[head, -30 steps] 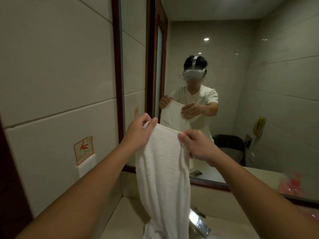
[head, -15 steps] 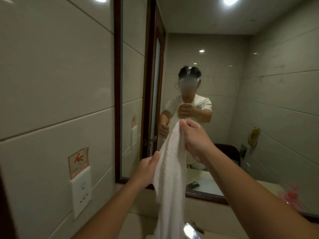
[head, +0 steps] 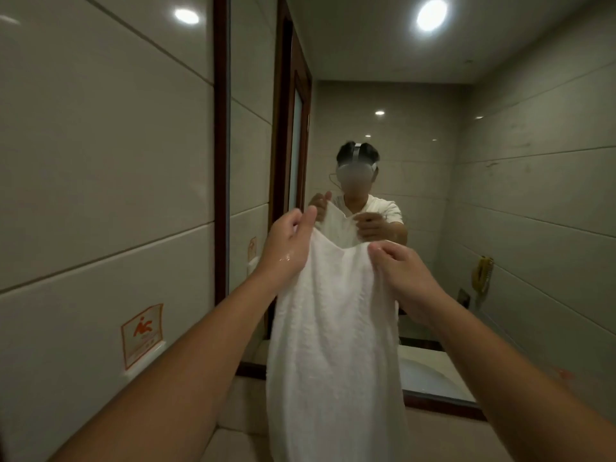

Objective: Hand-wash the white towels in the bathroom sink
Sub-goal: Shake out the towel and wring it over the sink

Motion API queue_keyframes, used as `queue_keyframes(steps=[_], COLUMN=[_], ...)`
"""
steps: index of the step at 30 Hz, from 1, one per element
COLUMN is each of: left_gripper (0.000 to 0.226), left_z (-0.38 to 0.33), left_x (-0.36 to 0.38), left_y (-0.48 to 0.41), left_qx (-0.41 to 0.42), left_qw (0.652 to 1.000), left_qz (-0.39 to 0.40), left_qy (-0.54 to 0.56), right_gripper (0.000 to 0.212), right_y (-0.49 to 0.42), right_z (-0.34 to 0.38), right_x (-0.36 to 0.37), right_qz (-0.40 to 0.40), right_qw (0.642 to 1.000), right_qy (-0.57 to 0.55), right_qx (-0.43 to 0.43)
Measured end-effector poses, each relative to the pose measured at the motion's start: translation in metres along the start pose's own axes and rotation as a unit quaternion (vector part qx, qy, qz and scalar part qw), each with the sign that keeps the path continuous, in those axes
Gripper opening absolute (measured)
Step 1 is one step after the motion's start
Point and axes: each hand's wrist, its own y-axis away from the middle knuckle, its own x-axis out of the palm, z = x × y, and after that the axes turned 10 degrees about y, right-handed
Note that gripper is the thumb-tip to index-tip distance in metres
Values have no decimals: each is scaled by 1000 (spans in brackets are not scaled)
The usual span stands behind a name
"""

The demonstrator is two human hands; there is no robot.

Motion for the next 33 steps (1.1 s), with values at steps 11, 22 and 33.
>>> queue_keyframes(steps=[11,22,33], left_gripper=[70,77,79], left_z=[-15,19,28], left_x=[32,38,54], left_y=[-7,66,-3], left_qx=[-136,-216,-338], left_qw=[985,968,914], left_qz=[34,74,-2], left_qy=[103,108,225], right_gripper=[42,34,29], right_y=[20,-45,66], right_z=[39,72,-54], right_x=[39,23,77], right_qz=[80,15,144], right_qw=[965,946,976], right_qy=[-234,-300,-160], right_qx=[85,122,42])
